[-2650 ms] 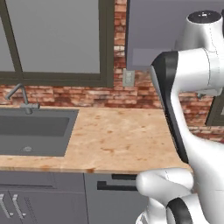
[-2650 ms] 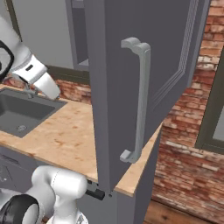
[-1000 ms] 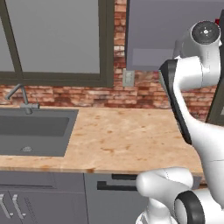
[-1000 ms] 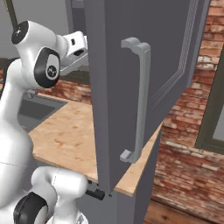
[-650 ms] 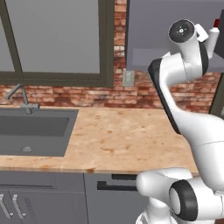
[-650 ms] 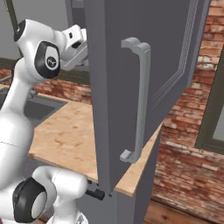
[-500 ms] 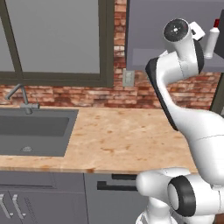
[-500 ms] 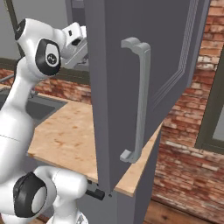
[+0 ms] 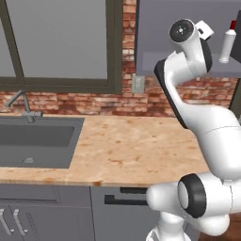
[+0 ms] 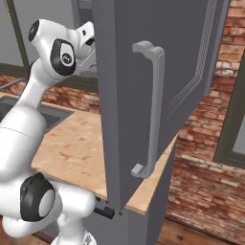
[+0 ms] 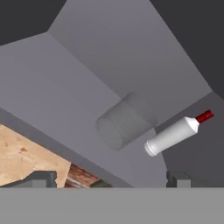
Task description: There is a bowl on the dining counter. Grab a lemon wedge from the fridge and place it in the bowl. Then get the liquor bottle and glass cup from the cabinet and place them next to the bowl.
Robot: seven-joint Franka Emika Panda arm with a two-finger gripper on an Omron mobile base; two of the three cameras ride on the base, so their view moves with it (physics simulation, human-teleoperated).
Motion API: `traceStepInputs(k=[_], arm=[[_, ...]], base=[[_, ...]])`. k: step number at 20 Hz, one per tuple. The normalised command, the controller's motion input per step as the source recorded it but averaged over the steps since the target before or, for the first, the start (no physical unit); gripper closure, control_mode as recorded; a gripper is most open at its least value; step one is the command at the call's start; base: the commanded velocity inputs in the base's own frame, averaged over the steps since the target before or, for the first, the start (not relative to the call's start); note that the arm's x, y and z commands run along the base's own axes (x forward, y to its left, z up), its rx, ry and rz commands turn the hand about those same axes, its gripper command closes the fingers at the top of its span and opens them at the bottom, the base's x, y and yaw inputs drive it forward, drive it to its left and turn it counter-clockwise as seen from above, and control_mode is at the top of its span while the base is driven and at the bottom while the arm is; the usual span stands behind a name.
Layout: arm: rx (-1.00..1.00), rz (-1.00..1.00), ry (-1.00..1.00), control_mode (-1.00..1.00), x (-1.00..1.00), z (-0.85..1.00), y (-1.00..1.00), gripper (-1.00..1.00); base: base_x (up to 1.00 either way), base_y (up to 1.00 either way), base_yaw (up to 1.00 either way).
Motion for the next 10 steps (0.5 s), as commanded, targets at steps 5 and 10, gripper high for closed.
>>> traceStepInputs(k=[5,10], arm=[[0.0,0.0,0.0,-1.0,0.31,0.0,-0.29,-1.0],[0.0,0.0,0.0,-1.0,0.22,0.0,-0.27,-1.0]], base=[[0.0,0.0,0.0],[0.0,0.0,0.0]])
